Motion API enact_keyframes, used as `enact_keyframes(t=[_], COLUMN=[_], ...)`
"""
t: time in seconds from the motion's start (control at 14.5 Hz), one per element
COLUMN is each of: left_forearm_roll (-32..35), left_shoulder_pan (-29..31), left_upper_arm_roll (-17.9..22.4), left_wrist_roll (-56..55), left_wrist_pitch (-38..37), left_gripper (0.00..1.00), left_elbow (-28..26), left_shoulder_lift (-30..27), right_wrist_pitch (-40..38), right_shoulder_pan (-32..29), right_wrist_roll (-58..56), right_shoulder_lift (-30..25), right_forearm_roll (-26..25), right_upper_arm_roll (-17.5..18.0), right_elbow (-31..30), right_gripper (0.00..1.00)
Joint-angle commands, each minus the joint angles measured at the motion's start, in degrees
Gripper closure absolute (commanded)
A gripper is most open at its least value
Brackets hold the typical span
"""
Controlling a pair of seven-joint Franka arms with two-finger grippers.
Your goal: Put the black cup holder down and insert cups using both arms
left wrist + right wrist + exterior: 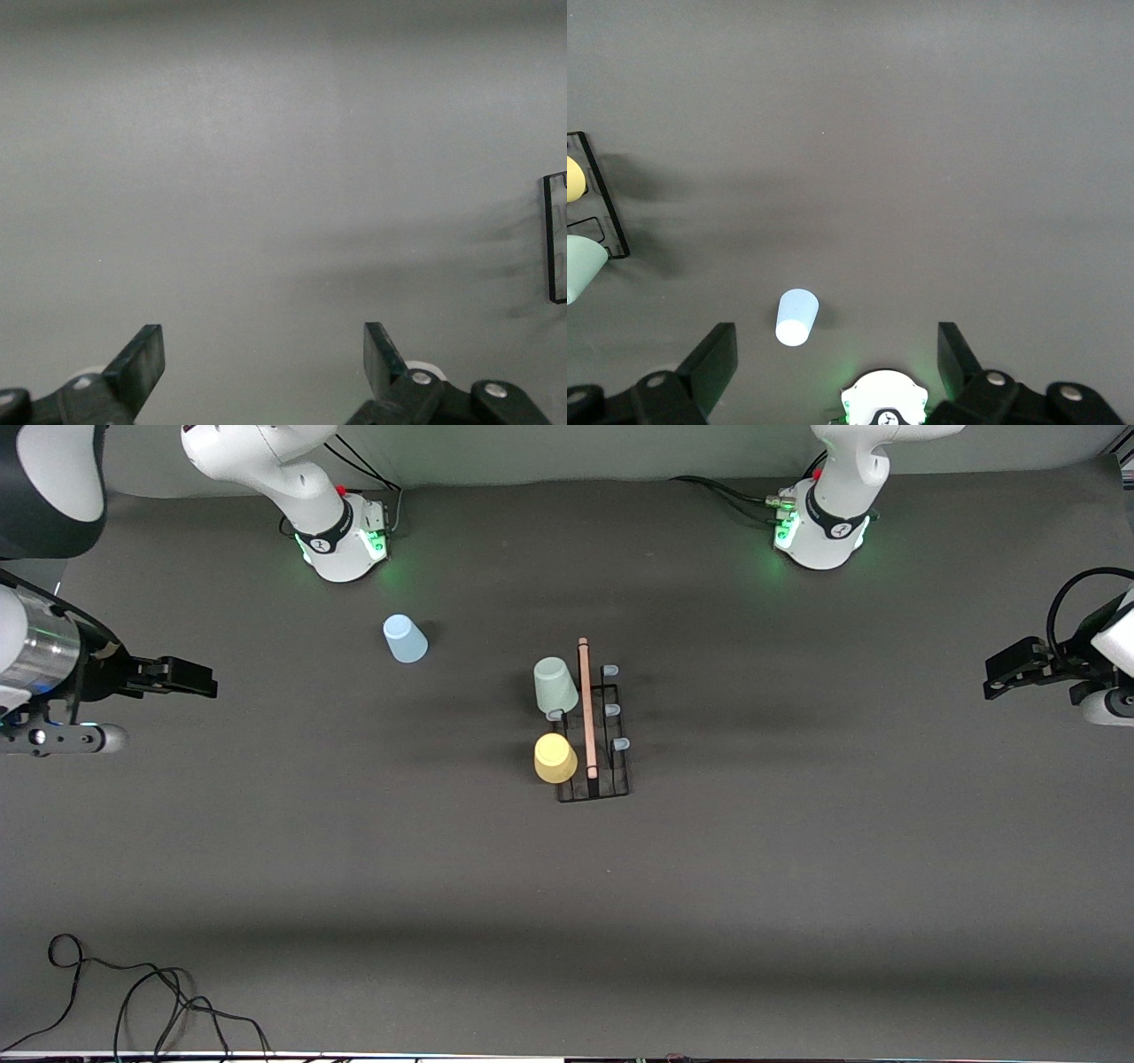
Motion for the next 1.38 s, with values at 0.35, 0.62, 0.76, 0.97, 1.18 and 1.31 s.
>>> enact_keyframes(t=[0.35,0.62,0.76,0.97,1.18,1.31], left_forearm_roll=[0.78,0.78,0.78,0.78,0.78,0.78], left_shoulder_pan=[-0.11,-0.2,-0.2,-0.2,-0.2,-0.2], left_upper_arm_roll=[0.1,0.1,0.1,0.1,0.1,0.1], left_wrist_roll=[0.87,0.52,0.52,0.52,0.52,0.52], left_wrist_pitch=[0.07,0.16,0.34,0.43,0.43,0.25], left_gripper=[0.0,0.0,0.0,0.0,0.0,0.0], left_elbow=[-0.74,-0.74,-0.74,-0.74,-0.74,-0.74], left_shoulder_lift=[-0.74,-0.65,-0.65,-0.65,-0.65,-0.65], right_wrist_pitch=[6.78,13.27,17.67,18.21,17.95,17.95], right_shoulder_pan=[-13.76,-22.5,-22.5,-22.06,-22.06,-22.23], right_wrist_roll=[-2.2,-2.29,-2.37,-2.29,-2.29,-2.29], right_shoulder_lift=[-7.95,-11.2,-12.7,-12.44,-12.62,-12.62], right_forearm_roll=[-7.52,-7.71,-7.71,-7.62,-7.62,-7.36], right_upper_arm_roll=[18.13,26.87,26.52,26.43,26.35,26.26], right_elbow=[-10.26,-15.35,-18.08,-18.0,-18.0,-18.0], right_gripper=[0.0,0.0,0.0,0.0,0.0,0.0])
